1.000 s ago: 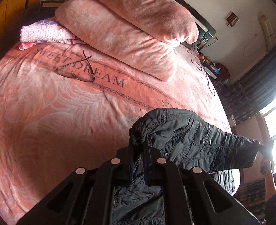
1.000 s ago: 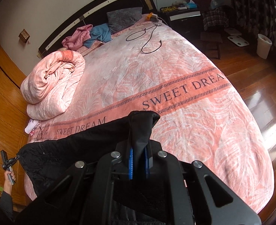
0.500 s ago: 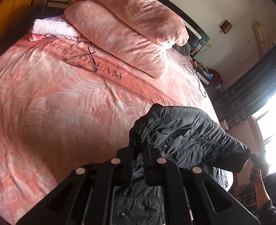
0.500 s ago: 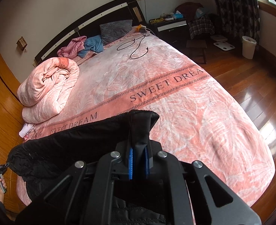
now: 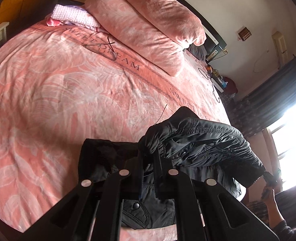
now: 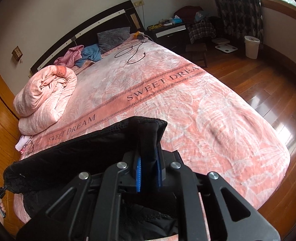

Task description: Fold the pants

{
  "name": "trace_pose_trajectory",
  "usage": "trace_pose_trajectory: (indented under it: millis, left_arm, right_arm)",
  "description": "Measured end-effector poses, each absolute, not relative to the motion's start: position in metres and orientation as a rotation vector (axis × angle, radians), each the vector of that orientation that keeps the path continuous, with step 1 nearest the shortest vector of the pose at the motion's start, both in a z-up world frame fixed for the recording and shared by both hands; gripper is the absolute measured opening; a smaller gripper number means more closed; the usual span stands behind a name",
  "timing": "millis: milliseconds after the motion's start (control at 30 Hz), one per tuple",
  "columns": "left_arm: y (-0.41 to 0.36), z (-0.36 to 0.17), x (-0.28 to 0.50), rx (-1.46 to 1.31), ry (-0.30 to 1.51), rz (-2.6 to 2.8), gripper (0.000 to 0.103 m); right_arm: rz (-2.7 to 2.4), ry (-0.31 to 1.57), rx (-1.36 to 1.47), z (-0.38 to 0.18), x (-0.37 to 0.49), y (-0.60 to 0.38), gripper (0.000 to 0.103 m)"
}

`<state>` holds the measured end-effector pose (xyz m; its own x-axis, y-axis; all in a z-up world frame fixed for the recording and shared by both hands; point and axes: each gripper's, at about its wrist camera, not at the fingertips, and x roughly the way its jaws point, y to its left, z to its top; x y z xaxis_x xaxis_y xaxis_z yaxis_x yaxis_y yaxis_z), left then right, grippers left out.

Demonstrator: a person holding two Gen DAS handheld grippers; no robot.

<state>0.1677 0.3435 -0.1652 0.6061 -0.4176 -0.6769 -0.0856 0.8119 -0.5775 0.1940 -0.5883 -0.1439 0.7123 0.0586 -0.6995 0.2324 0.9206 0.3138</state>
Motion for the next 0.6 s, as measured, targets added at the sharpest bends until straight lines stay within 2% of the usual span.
trace_pose_trajectory:
  millis: [200, 400, 467, 533, 600]
  left_arm:
    - [0.346, -0.181, 0.147, -0.609, 0.936, -0.213, 0.008]
    - [0.347, -0.203, 0.129, -0.587, 0.985, -0.204, 0.013]
    - [0.345, -0.212, 0.123, -0.561, 1.004, -0.194, 0.014]
    - [0.341, -0.224, 0.116, -0.532, 1.04, -0.185, 0.015]
    - [0.339, -0.239, 0.11, -0.51, 1.08, -0.169, 0.015]
  right_arm:
    - [-0.128, 0.784, 0.39, -0.15, 0.167, -0.586, 0.013]
    - [-0.163, 0.769, 0.405, -0.156, 0.14, -0.583, 0.022]
    - [-0.173, 0.76, 0.416, -0.159, 0.13, -0.581, 0.034]
    - [-0.191, 0.749, 0.432, -0.163, 0.12, -0.58, 0.05]
    - [-0.194, 0.747, 0.446, -0.169, 0.112, -0.578, 0.059]
